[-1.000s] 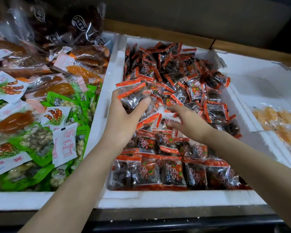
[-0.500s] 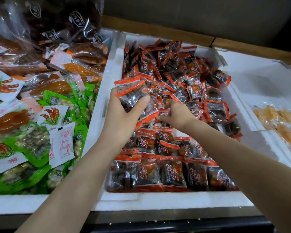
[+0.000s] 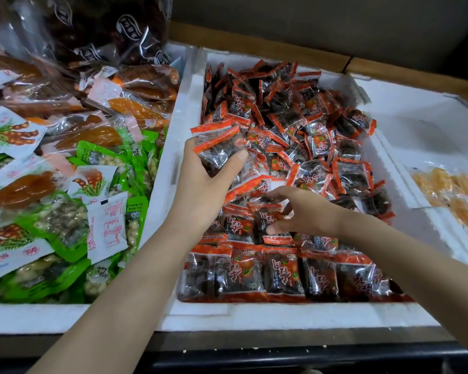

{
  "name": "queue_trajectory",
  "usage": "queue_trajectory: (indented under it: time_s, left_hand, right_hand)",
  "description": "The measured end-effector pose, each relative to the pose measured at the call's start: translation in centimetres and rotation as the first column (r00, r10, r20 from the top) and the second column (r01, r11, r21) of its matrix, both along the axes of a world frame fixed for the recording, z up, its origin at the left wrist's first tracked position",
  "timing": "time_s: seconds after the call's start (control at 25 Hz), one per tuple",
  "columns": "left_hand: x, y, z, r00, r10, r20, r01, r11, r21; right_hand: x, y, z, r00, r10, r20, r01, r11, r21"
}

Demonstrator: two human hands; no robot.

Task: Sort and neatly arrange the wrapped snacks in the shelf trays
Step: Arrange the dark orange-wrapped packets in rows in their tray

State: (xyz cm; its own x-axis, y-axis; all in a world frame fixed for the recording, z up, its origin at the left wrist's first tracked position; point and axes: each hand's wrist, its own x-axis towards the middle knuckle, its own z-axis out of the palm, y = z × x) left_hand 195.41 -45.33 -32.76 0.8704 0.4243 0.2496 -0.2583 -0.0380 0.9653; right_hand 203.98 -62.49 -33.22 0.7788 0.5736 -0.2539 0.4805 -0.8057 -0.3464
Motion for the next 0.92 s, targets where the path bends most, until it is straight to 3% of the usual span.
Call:
queue_trajectory:
  time_s: [0.16, 0.24, 0.4, 0.48, 0.56, 0.68, 0.8, 0.92]
  left_hand:
    - [-0.1, 0.0, 0.0, 1.000, -0.006, 0.001, 0.006, 1.000, 0.008]
    - [-0.1, 0.0, 0.0, 1.000, -0.006, 0.009, 0.005, 1.000, 0.011]
    - [-0.2, 0.1, 0.0, 1.000, -0.012, 0.013, 0.012, 1.000, 0.021]
    - [-0.3, 0.0, 0.0, 1.000, -0.021, 0.015, 0.021, 0.999, 0.026]
    - [-0.3, -0.2, 0.1, 0.999, -0.032, 0.000, 0.032, 0.999, 0.043]
    - [-0.3, -0.5, -0.2, 0.995, -0.089, -0.052, 0.096, 0.986, 0.140]
    - [0.1, -1.6, -0.5, 0.983, -0.134, -0.123, 0.155, 0.972, 0.178]
    - [1.3, -3.7, -0.6, 0.951, -0.238, -0.198, 0.267, 0.953, 0.141]
  right_hand:
    - [0.2, 0.3, 0.3, 0.993, 0.002, 0.120, -0.012, 0.997, 0.078]
    - [0.0, 0.2, 0.2, 0.996, -0.041, 0.083, 0.031, 0.992, 0.123]
    - [-0.3, -0.4, -0.5, 0.999, -0.010, 0.039, 0.008, 0.998, 0.059]
    - [-0.4, -0.7, -0.3, 0.992, -0.040, 0.121, 0.022, 0.990, 0.141]
    - [-1.0, -0.8, 0.4, 0.978, -0.142, 0.155, 0.080, 0.934, 0.349]
    - [-3.1, -0.4, 2.3, 0.993, -0.110, -0.039, 0.109, 0.755, 0.647]
    - [-4.8, -0.5, 3.0, 0.999, -0.031, -0.041, 0.050, 0.781, 0.623]
    - [-4.8, -1.4, 2.8, 0.991, -0.129, 0.031, 0.083, 0.785, 0.613]
